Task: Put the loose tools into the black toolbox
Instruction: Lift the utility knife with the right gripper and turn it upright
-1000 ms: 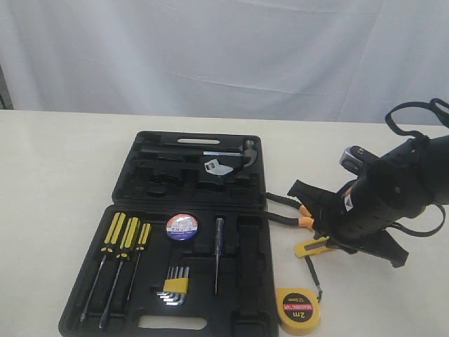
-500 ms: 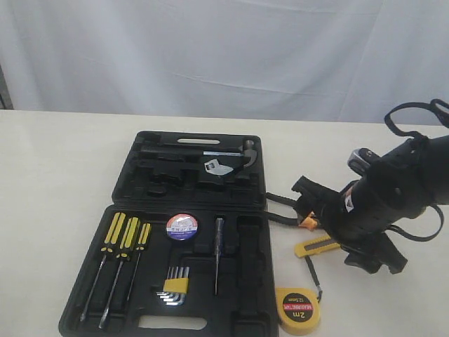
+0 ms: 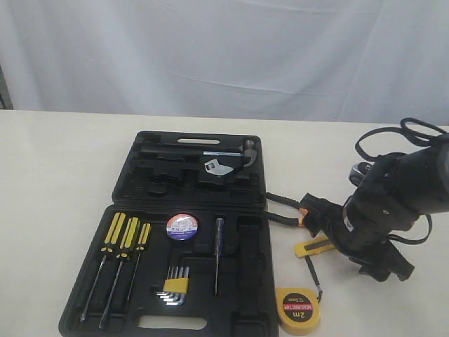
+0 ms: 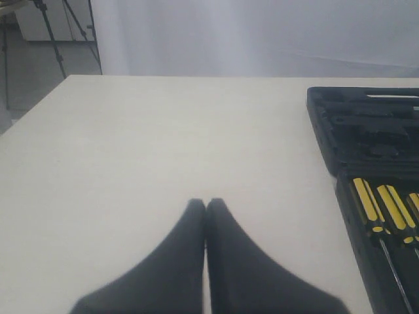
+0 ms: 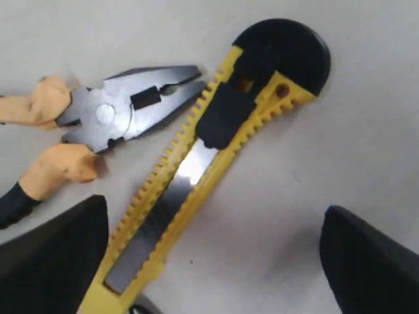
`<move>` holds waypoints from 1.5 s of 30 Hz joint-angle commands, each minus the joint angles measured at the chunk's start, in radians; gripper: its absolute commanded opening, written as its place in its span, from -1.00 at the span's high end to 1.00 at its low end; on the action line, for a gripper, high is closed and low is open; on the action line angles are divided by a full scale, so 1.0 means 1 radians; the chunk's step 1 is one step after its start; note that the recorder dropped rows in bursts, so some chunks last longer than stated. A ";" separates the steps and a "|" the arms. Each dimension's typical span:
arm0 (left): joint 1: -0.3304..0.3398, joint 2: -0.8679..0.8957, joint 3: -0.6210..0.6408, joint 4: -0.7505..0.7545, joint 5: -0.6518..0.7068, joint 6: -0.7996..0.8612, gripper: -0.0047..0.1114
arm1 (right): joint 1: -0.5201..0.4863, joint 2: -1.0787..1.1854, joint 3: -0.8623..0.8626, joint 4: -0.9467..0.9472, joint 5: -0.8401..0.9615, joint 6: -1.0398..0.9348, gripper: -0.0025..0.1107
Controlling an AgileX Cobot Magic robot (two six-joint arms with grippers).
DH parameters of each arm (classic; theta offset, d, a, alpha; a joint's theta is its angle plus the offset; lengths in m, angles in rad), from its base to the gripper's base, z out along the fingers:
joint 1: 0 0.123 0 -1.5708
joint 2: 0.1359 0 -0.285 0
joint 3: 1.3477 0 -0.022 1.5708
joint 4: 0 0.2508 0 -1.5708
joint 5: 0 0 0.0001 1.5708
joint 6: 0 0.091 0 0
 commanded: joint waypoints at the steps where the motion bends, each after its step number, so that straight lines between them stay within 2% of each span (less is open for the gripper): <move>1: -0.005 -0.001 0.003 -0.008 -0.008 -0.004 0.92 | -0.006 0.028 -0.029 -0.024 0.004 0.022 -0.51; 8: -0.005 -0.001 0.003 -0.008 -0.008 -0.004 0.92 | -0.006 0.055 -0.090 -0.033 0.008 0.024 -0.51; 11: -0.005 -0.001 0.003 -0.008 -0.008 -0.004 0.92 | -0.006 0.055 -0.100 -0.033 0.064 0.021 -0.51; 18: -0.005 -0.001 0.003 -0.008 -0.008 -0.004 0.92 | -0.006 0.055 -0.102 -0.019 0.136 -0.095 -0.51; 38: -0.005 -0.001 0.003 -0.008 -0.008 -0.004 0.92 | -0.006 0.102 -0.106 -0.026 0.164 -0.134 -0.51; 45: -0.005 -0.001 0.003 -0.008 -0.008 -0.004 0.92 | -0.006 0.102 -0.106 0.114 0.227 -0.307 -0.51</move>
